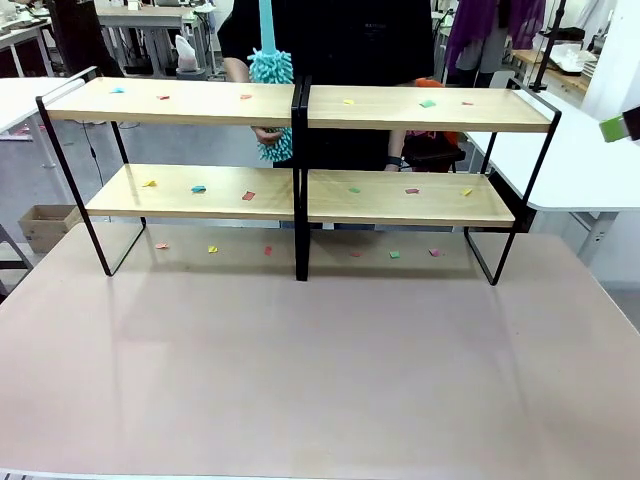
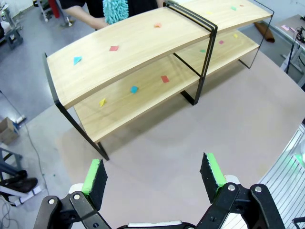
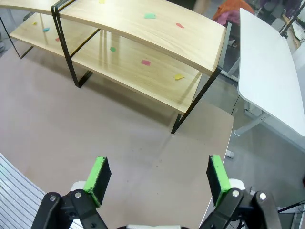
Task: Clean the shelves.
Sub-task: Pick up the Duster when the human hands it over.
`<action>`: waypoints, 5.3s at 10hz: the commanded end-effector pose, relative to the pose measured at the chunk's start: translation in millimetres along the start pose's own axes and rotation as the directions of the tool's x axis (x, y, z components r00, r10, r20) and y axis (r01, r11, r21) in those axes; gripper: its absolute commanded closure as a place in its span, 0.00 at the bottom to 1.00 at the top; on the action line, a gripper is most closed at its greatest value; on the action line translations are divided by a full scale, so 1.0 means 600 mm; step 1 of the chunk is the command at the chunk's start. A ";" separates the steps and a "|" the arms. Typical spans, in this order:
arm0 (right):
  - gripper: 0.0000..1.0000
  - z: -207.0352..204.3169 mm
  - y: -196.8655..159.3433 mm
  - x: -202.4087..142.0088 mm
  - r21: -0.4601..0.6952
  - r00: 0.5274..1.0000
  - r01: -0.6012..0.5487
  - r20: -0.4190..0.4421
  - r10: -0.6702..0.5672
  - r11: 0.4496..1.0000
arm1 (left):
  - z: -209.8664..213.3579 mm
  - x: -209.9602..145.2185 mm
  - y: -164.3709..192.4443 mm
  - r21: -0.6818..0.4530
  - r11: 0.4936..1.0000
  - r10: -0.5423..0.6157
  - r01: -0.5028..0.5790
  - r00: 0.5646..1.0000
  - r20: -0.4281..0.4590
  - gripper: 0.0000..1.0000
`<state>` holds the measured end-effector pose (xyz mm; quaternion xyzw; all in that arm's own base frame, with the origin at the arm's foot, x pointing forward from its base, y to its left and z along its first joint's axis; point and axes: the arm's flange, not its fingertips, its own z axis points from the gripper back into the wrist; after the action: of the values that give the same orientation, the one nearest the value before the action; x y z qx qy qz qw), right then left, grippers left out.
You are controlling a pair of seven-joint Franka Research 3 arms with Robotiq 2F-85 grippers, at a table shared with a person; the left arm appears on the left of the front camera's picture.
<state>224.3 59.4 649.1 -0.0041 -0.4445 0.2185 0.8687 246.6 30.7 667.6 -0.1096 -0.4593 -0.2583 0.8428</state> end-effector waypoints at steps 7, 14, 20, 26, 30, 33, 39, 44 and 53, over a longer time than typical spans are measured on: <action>0.00 -0.008 -0.006 0.016 -0.064 0.998 0.039 -0.046 -0.042 0.997 | 0.016 0.012 0.002 -0.024 0.999 -0.046 0.046 0.999 -0.004 0.00; 0.00 -0.010 0.000 0.095 -0.052 0.998 -0.046 -0.037 0.044 0.998 | -0.025 0.060 -0.003 0.001 0.998 -0.058 0.058 0.997 -0.057 0.00; 0.00 0.027 -0.008 0.103 -0.005 0.999 -0.030 0.021 0.030 1.000 | -0.019 0.084 -0.002 0.027 0.996 -0.089 0.089 0.996 -0.008 0.00; 0.00 0.074 -0.025 0.098 0.163 0.988 -0.116 0.123 0.096 0.980 | 0.014 0.072 -0.028 -0.029 0.989 -0.142 0.145 0.985 0.093 0.00; 0.00 0.096 -0.034 0.084 0.164 0.983 -0.115 0.162 0.088 0.980 | 0.008 0.072 -0.031 -0.037 0.988 -0.146 0.150 0.985 0.093 0.00; 0.00 0.095 -0.034 0.081 0.157 0.983 -0.118 0.159 0.093 0.980 | 0.005 0.074 -0.031 -0.045 0.987 -0.147 0.152 0.984 0.097 0.00; 0.00 0.085 -0.031 0.084 0.151 0.985 -0.112 0.150 0.089 0.982 | -0.001 0.070 -0.038 -0.050 0.986 -0.154 0.157 0.986 0.061 0.00; 0.00 0.091 -0.028 0.088 0.129 0.988 -0.090 0.140 0.071 0.988 | 0.003 0.074 -0.038 -0.049 0.989 -0.133 0.137 0.989 0.061 0.00; 0.00 0.091 -0.028 0.088 0.129 0.988 -0.090 0.140 0.071 0.988 | 0.002 0.074 -0.037 -0.046 0.990 -0.130 0.133 0.990 0.057 0.00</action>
<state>214.9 55.3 726.1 0.0485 -0.4860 0.2821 0.8258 253.8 -2.5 703.9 -0.1068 -0.4817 -0.3214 0.8082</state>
